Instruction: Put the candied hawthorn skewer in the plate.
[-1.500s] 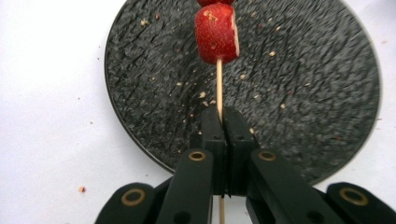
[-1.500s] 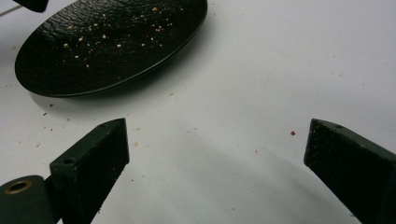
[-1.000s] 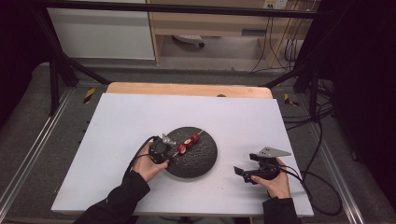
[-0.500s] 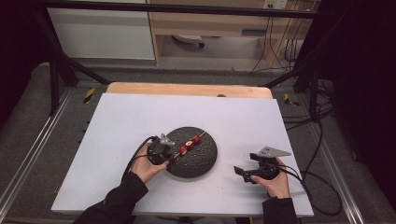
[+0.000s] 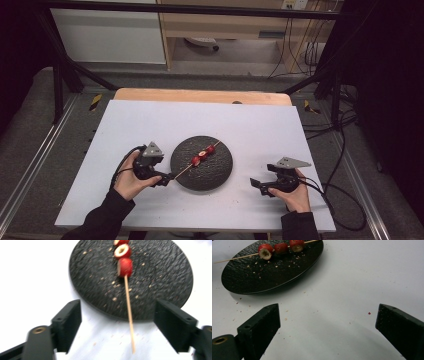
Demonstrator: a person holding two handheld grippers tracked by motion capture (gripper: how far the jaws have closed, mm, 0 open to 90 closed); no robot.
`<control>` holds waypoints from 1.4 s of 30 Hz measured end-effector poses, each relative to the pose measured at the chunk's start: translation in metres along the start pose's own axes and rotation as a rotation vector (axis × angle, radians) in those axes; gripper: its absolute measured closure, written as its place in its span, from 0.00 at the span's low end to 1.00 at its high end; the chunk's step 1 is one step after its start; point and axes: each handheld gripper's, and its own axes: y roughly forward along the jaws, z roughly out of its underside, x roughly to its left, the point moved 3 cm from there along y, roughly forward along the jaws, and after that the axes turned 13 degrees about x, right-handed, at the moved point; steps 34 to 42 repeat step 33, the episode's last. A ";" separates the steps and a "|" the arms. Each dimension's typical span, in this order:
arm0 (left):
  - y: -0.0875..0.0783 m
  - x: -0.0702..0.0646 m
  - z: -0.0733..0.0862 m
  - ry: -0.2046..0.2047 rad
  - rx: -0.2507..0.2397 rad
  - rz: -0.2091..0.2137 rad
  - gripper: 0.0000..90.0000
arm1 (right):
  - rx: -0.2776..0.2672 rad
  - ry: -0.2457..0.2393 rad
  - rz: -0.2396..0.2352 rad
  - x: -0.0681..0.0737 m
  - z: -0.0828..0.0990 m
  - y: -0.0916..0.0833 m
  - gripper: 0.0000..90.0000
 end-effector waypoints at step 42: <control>-0.001 0.042 0.099 -0.102 -0.130 -0.051 0.08 | 0.039 -0.009 -0.004 0.001 0.002 0.002 0.07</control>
